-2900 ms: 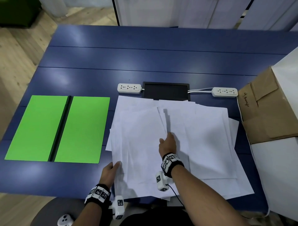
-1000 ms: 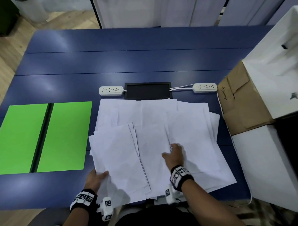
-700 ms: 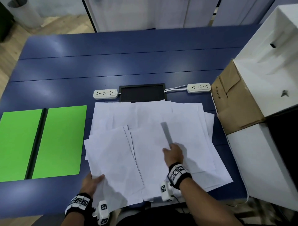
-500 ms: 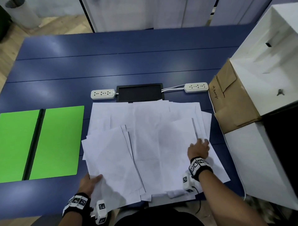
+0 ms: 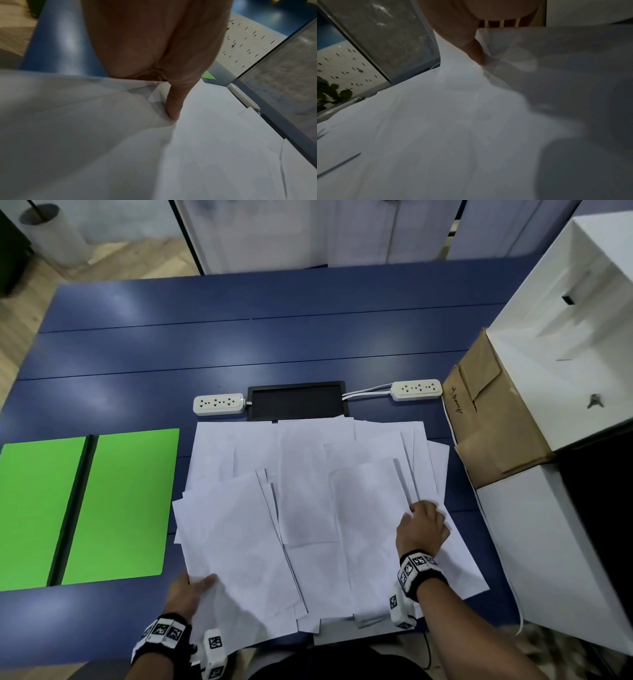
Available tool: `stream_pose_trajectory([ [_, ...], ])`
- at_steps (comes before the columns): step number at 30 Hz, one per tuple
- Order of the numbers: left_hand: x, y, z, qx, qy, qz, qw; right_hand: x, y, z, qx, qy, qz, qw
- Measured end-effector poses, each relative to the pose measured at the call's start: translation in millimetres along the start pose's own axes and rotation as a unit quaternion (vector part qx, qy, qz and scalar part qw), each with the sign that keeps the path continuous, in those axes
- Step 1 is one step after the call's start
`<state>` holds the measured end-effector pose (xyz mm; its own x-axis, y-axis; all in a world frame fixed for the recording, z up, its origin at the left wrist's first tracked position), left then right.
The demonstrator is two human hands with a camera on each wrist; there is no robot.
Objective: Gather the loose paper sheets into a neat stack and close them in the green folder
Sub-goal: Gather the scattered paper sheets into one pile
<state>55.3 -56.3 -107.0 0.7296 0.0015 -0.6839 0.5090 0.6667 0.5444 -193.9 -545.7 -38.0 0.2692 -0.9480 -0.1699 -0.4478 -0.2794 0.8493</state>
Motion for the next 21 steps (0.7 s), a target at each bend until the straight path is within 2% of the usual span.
stream_pose_trajectory([
  [3, 2.0, -0.6, -1.4, 0.000, 0.000, -0.006, 1.000, 1.0, 8.7, -6.8, 0.035, 0.037, 0.027, 0.998],
  [7, 0.3, -1.0, 0.5, -0.009, 0.004, -0.008, 1.000, 1.8, 10.3, -14.6, 0.081, 0.048, 0.013, 0.995],
  [9, 0.5, -1.0, -0.1, -0.010, 0.005, -0.011, 1.000, 2.8, 6.9, -14.2, 0.119, 0.021, -0.004, 0.993],
  [12, 0.0, -0.5, -1.1, -0.017, 0.009, -0.014, 1.000, 3.2, -0.8, -10.1, 0.197, -0.079, -0.036, 0.976],
  [14, -2.5, -0.5, 1.3, -0.019, 0.005, -0.014, 1.000, 4.2, -7.9, -9.0, 0.220, -0.110, -0.064, 0.967],
  [17, -7.1, -0.3, 6.7, -0.026, -0.003, -0.015, 1.000, 7.6, -23.3, -13.3, 0.225, -0.124, -0.101, 0.961],
  [21, -11.7, -0.7, 10.3, -0.027, -0.012, -0.015, 0.999, 5.8, -42.0, -49.9, 0.223, -0.103, -0.114, 0.963],
])
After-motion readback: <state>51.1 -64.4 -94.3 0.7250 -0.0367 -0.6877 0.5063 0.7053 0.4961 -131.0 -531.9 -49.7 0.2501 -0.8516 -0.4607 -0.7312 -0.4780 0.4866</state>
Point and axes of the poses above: each hand's wrist, its own x-axis towards the middle knuckle, its own y-axis out of the back of the hand, z = x × y, the point moved 7 cm from there along x, towards the middle knuckle, and after that the axes turned 12 degrees about x, right-handed, at the moved point
